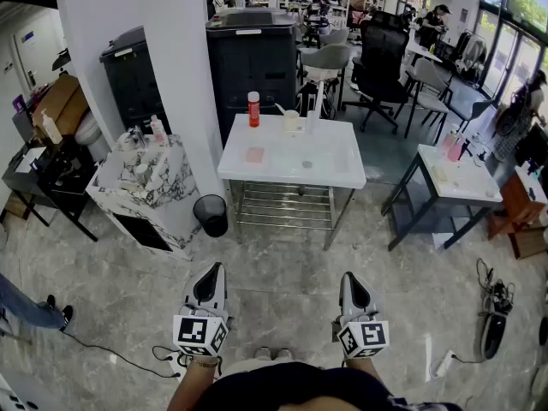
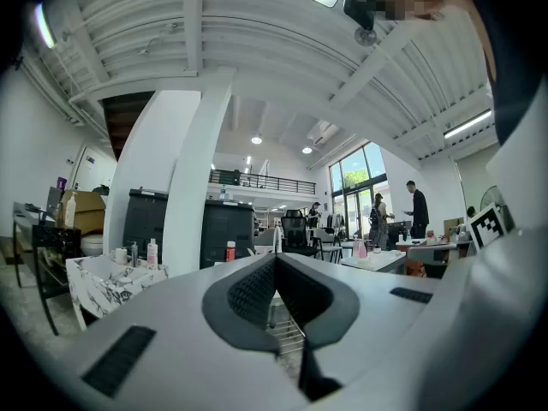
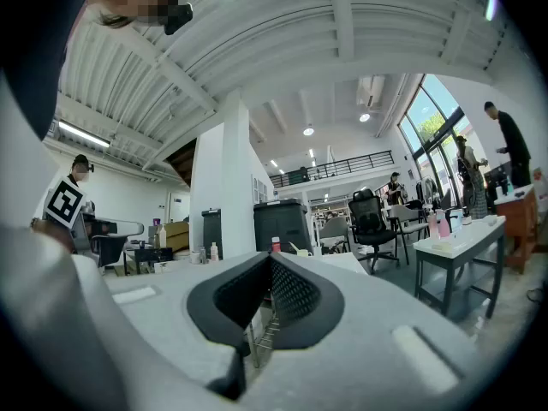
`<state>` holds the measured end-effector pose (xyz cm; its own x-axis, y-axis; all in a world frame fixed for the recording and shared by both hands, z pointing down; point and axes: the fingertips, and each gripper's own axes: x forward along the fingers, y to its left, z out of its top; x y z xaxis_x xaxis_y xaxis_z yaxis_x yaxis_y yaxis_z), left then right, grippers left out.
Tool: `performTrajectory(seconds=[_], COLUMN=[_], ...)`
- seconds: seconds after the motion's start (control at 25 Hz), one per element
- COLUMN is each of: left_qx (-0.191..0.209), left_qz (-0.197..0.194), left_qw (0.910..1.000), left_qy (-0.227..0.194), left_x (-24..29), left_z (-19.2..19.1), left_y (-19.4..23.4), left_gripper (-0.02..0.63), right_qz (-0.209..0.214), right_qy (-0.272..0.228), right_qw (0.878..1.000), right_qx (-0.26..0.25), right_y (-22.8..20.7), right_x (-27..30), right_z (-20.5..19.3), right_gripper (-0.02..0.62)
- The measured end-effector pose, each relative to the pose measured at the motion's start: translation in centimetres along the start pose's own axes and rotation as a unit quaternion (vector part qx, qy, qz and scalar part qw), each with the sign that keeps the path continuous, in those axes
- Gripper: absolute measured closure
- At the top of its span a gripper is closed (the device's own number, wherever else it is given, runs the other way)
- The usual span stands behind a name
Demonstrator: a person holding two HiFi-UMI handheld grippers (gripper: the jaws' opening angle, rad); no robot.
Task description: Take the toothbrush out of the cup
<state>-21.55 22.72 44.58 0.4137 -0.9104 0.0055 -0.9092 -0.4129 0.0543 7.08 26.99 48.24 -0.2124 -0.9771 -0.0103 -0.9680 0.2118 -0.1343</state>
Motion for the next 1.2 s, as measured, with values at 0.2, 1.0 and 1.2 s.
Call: performTrajectory(seconds=[0.2, 1.0, 1.2], left_qx=[0.0, 0.024, 0.012], left_qz=[0.001, -0.008, -0.024], left_qw=[1.0, 0.9996, 0.9995], left_qy=[-0.002, -0.016, -0.014], left_x=[0.4, 0.9, 2.0], left_z=[0.1, 0.8, 0.8], left_y=[0.0, -1.1, -1.8], left_gripper=[0.605, 0.116, 0.051], right_qz=[0.0, 0.033, 0.044], right_qy=[0.0, -0.012, 0.002], right_qw=[1.0, 0.999, 0.998], right_qx=[-0.006, -0.022, -0.036], right_y=[-0.3, 0.9, 0.6], right_x=[0.2, -0.3, -0.3], right_z=[0.1, 0.2, 0.0], right_gripper=[0.592, 0.592, 0.592])
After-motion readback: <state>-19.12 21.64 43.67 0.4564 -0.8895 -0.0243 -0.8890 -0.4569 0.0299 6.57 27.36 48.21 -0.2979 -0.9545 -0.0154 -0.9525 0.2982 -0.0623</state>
